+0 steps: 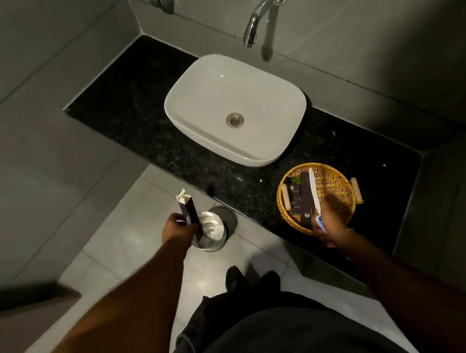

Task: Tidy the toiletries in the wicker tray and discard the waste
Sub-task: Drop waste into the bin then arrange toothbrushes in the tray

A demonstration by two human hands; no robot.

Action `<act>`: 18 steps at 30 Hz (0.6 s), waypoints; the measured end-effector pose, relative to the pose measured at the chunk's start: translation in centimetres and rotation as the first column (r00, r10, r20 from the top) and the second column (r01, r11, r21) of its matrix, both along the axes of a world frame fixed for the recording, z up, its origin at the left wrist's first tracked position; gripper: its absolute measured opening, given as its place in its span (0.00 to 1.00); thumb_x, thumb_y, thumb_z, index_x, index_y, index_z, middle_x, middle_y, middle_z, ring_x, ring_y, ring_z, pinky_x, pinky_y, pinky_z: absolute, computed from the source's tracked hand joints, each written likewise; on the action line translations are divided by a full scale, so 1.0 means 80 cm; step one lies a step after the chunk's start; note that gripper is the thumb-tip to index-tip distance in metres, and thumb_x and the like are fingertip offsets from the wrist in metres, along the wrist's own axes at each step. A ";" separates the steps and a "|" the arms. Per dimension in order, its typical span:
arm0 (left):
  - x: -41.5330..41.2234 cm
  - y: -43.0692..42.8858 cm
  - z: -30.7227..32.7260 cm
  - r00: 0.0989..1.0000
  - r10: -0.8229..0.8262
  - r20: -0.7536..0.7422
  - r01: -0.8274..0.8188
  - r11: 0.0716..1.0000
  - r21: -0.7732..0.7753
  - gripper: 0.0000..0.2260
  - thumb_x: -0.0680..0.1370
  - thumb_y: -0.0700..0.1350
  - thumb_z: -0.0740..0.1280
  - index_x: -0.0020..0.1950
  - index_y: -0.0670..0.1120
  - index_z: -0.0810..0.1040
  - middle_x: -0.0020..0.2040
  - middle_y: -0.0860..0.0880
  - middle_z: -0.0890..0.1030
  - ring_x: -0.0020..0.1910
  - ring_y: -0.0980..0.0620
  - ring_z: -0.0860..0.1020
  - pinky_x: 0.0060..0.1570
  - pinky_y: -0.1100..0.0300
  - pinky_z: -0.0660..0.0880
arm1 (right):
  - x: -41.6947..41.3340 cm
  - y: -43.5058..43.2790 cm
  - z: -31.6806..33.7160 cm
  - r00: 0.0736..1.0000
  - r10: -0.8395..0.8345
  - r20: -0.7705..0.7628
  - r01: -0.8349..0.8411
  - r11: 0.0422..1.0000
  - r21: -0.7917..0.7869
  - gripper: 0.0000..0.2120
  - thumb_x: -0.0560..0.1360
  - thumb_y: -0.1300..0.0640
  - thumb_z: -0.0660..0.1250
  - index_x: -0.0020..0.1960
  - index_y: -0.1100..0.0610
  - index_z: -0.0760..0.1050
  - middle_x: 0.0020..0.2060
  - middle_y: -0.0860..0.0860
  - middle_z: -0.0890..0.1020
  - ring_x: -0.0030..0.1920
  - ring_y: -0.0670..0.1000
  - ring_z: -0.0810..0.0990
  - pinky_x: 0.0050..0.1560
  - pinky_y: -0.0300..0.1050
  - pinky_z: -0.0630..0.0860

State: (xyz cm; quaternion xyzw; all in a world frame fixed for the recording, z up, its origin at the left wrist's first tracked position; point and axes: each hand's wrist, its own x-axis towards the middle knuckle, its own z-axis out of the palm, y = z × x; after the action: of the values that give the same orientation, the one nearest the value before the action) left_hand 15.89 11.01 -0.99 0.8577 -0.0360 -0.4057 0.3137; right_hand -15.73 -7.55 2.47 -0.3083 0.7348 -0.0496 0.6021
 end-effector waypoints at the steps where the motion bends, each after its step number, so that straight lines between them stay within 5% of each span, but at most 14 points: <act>1: 0.004 -0.005 -0.008 1.000 0.020 -0.001 -0.020 1.000 -0.009 0.18 0.75 0.36 0.78 0.63 0.40 0.77 0.61 0.35 0.84 0.58 0.33 0.85 0.61 0.37 0.83 | -0.003 0.006 -0.004 1.000 0.020 -0.015 -0.020 0.999 0.051 0.26 0.85 0.39 0.52 0.38 0.56 0.69 0.33 0.53 0.71 0.32 0.51 0.69 0.32 0.40 0.69; 5: 0.021 -0.026 -0.044 0.992 0.089 -0.090 -0.092 0.995 -0.032 0.25 0.75 0.34 0.78 0.70 0.39 0.74 0.70 0.34 0.80 0.68 0.32 0.81 0.67 0.35 0.80 | -0.016 0.029 -0.019 0.996 0.088 0.004 -0.087 0.985 0.149 0.35 0.84 0.36 0.48 0.36 0.63 0.70 0.22 0.53 0.70 0.21 0.52 0.68 0.26 0.36 0.66; 6: 0.024 -0.026 -0.054 0.986 0.103 -0.130 -0.106 0.994 -0.020 0.28 0.75 0.34 0.78 0.72 0.40 0.73 0.72 0.35 0.78 0.70 0.33 0.79 0.69 0.35 0.79 | -0.018 0.037 -0.020 0.997 0.072 0.039 -0.076 0.987 0.139 0.38 0.85 0.38 0.49 0.44 0.72 0.75 0.25 0.58 0.75 0.24 0.56 0.76 0.29 0.39 0.74; 8: 0.028 -0.021 -0.073 0.965 0.160 -0.209 -0.162 0.987 0.006 0.30 0.78 0.33 0.75 0.77 0.44 0.69 0.74 0.34 0.75 0.68 0.32 0.80 0.69 0.35 0.78 | -0.023 0.046 -0.025 0.998 0.061 -0.014 -0.061 0.998 0.003 0.34 0.86 0.43 0.52 0.64 0.75 0.75 0.47 0.72 0.81 0.49 0.72 0.82 0.55 0.57 0.81; 9: 0.027 -0.015 -0.077 0.956 0.186 -0.226 -0.184 0.982 0.030 0.30 0.79 0.33 0.73 0.79 0.46 0.67 0.74 0.32 0.76 0.62 0.33 0.82 0.68 0.36 0.79 | -0.024 0.051 -0.023 0.996 0.066 -0.059 -0.068 0.997 -0.032 0.31 0.86 0.43 0.53 0.60 0.71 0.79 0.51 0.71 0.81 0.53 0.71 0.81 0.59 0.60 0.78; 11: 0.023 -0.005 -0.081 0.965 0.185 -0.187 -0.175 0.982 0.073 0.31 0.81 0.34 0.72 0.81 0.48 0.66 0.72 0.31 0.77 0.55 0.36 0.82 0.65 0.40 0.80 | -0.024 0.056 -0.021 0.996 0.067 -0.057 -0.068 0.998 -0.003 0.27 0.85 0.41 0.51 0.41 0.58 0.76 0.37 0.60 0.76 0.36 0.58 0.76 0.41 0.48 0.74; 12: 0.019 -0.002 -0.080 0.979 0.151 -0.140 -0.140 0.986 0.087 0.30 0.80 0.35 0.72 0.81 0.47 0.67 0.72 0.31 0.78 0.60 0.34 0.83 0.67 0.40 0.80 | -0.025 0.056 -0.023 0.997 0.057 -0.051 -0.055 0.998 0.023 0.26 0.85 0.41 0.50 0.37 0.55 0.71 0.33 0.55 0.71 0.30 0.53 0.68 0.35 0.43 0.66; 14: 0.010 -0.001 -0.070 0.998 0.053 -0.030 -0.050 0.995 0.091 0.29 0.80 0.36 0.72 0.81 0.46 0.68 0.74 0.34 0.78 0.70 0.34 0.80 0.70 0.43 0.78 | -0.025 0.055 -0.026 0.998 0.016 -0.058 -0.015 1.000 0.022 0.25 0.86 0.42 0.50 0.36 0.54 0.68 0.31 0.51 0.68 0.29 0.50 0.63 0.33 0.40 0.59; 18: -0.007 -0.026 -0.046 0.997 -0.036 0.063 0.037 0.999 -0.024 0.25 0.82 0.35 0.67 0.80 0.46 0.70 0.78 0.39 0.74 0.74 0.36 0.77 0.73 0.46 0.75 | -0.022 0.053 -0.022 1.000 -0.001 -0.006 0.001 1.000 -0.011 0.25 0.85 0.43 0.50 0.35 0.55 0.67 0.31 0.53 0.68 0.27 0.50 0.65 0.33 0.38 0.63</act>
State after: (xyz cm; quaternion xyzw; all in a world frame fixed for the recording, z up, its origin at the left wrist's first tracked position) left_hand 15.31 8.91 -4.67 0.8650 -0.0667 -0.3840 0.3159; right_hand -17.45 -3.29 0.69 -0.3115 0.7365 -0.0531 0.5981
